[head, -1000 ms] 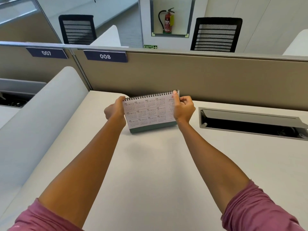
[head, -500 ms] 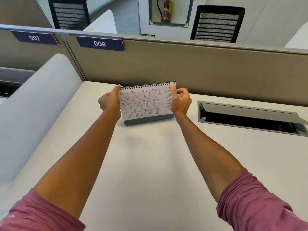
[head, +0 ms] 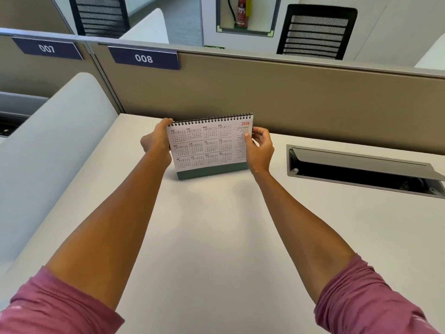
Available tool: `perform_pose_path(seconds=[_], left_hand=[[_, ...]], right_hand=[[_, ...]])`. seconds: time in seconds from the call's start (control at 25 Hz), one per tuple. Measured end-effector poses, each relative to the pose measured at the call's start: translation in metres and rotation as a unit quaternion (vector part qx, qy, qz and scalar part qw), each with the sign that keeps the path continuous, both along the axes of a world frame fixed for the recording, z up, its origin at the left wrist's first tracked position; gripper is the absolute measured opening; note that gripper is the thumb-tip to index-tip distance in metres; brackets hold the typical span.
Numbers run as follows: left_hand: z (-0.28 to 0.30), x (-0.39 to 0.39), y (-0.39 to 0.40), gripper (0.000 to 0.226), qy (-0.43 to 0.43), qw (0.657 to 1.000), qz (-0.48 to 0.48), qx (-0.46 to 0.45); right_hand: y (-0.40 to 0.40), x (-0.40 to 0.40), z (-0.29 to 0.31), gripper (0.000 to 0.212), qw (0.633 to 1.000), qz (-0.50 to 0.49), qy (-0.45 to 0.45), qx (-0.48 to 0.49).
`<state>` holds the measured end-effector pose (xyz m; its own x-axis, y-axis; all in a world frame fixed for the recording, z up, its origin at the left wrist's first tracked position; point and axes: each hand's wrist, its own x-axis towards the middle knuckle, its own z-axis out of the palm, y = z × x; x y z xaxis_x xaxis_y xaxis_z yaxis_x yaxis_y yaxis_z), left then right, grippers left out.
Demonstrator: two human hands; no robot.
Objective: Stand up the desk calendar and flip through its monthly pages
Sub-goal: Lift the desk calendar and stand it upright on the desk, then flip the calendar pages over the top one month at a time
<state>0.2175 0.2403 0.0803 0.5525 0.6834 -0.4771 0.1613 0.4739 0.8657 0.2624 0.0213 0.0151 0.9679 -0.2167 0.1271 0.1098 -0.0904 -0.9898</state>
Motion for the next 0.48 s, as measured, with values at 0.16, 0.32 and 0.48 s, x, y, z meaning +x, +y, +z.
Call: perform_pose_path(seconds=[0.16,0.32,0.48], left_hand=[[-0.003,-0.004,0.001,0.040,-0.007,1.000,-0.003,-0.003],[-0.005,-0.006,0.005,0.045,-0.014,1.000,-0.013,0.002],[-0.006,-0.008,0.005,0.045,-0.019,1.000,-0.019,-0.008]], right_hand=[[0.000,-0.017,-0.020,0.030,0.999,0.015,0.017,-0.030],[0.003,-0.034,-0.034,0.042,0.996,0.029,0.074,-0.045],[0.011,-0.046,-0.034,0.050,0.993,0.026,0.103,-0.057]])
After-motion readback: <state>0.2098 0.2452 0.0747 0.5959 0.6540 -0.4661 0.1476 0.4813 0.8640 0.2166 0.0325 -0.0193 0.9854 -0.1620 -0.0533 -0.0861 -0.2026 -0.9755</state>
